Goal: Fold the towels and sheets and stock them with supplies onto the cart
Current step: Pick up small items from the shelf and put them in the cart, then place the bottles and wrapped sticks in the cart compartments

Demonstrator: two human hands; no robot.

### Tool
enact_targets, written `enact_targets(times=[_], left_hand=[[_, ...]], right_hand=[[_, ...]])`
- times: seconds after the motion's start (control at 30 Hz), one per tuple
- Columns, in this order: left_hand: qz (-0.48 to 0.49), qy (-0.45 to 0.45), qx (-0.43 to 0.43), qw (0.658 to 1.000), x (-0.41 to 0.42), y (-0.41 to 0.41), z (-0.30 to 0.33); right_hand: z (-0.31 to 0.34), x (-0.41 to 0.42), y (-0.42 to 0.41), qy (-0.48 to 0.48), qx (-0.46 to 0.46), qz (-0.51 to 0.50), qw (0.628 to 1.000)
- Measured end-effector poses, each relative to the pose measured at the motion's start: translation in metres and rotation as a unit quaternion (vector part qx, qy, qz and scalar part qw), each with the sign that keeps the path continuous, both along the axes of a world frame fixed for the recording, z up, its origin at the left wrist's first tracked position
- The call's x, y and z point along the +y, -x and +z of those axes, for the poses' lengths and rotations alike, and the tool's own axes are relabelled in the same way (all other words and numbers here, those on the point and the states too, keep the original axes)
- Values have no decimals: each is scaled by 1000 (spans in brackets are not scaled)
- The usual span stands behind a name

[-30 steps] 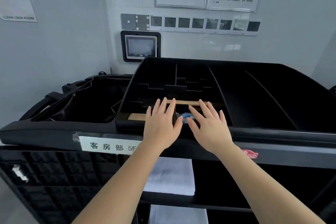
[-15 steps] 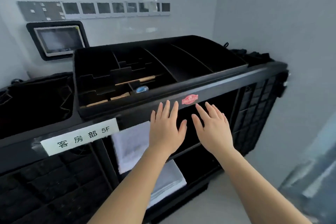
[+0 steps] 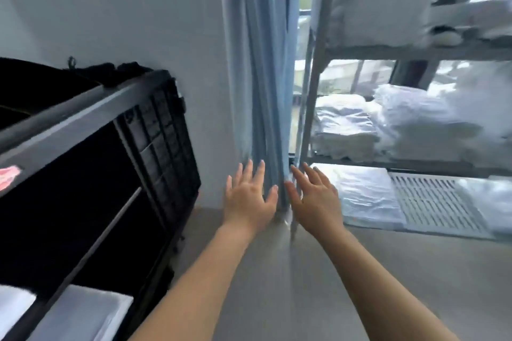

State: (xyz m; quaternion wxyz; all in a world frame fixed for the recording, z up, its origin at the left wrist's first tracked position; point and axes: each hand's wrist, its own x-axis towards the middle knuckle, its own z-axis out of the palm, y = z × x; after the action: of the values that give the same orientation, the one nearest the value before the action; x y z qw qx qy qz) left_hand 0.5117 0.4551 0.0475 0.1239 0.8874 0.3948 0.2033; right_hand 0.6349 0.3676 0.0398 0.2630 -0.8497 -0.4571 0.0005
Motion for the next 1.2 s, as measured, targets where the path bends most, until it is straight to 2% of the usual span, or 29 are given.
enact_targets(times=[0.23,0.5,0.8,1.2], left_hand=[[-192,32,16,981,-146,-192,-31],[-369,29,48,928,-347,-367,-56],[-535,24,61,842,-525,-484,-63],[-702,-3,61,710,-683,-673,-84]], right_hand=[[-32,-187,-153,27,25,-197,980],[-53,-416,-271,33,38,-387,921],[-66,-595,-321,18,46,-561,826],[-89,-729,-448,29,57,-734,677]])
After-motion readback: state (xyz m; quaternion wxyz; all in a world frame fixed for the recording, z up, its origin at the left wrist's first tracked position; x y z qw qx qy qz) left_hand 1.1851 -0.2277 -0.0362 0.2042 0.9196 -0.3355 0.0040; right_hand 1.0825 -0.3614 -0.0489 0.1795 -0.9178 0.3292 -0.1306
